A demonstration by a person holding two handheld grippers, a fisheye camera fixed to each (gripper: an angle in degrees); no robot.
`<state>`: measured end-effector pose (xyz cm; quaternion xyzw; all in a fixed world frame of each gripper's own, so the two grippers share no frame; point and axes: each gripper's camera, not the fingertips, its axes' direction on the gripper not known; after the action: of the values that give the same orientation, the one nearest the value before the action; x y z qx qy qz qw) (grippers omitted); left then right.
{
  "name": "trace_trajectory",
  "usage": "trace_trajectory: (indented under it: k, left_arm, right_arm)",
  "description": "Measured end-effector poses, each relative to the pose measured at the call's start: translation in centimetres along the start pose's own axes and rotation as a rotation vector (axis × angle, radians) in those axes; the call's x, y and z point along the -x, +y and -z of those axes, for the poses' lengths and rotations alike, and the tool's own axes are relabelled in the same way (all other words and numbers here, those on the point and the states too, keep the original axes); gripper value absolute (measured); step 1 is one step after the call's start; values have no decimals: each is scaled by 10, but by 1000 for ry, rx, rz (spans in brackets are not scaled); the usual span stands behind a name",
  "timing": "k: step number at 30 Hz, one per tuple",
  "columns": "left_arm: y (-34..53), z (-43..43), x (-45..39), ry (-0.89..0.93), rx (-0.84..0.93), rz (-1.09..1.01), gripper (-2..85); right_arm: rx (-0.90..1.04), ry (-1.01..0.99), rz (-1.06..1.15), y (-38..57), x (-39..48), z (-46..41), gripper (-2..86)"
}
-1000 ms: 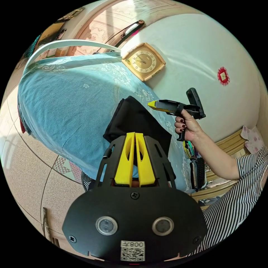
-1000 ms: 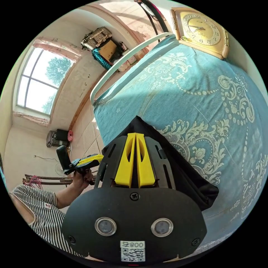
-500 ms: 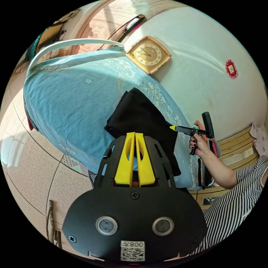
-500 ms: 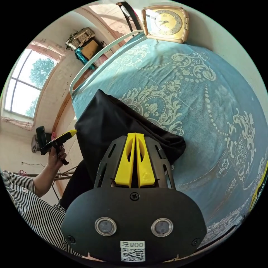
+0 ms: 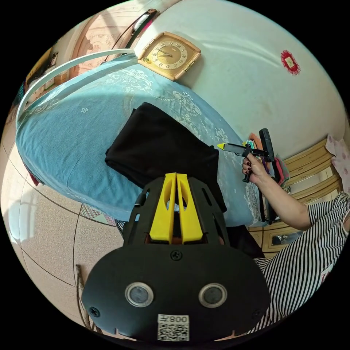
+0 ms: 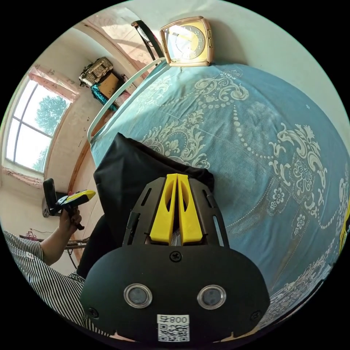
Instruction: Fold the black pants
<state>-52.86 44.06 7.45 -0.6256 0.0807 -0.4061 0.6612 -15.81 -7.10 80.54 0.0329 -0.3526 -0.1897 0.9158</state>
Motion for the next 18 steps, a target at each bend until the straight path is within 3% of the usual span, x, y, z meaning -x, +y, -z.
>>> trace_trajectory:
  k: [3,6,11,15,18]
  left_arm:
    - [-7,-30,-19,-54,108,-31,1]
    - [-10,-44,-24,-43,134,27,1]
    - [-7,-46,-47,55,138,-5,3]
    - [0,-69,-73,161,208,-31,11]
    - [-3,-89,-87,192,276,-44,22]
  right_arm:
    - [145,18,-40,11,-24,-22,0]
    - [118,-117,-157,21,-53,-13,0]
    - [42,-89,-94,53,-64,28,0]
    - [31,-273,-77,114,-65,44,0]
    - [128,-384,-66,162,-58,27,0]
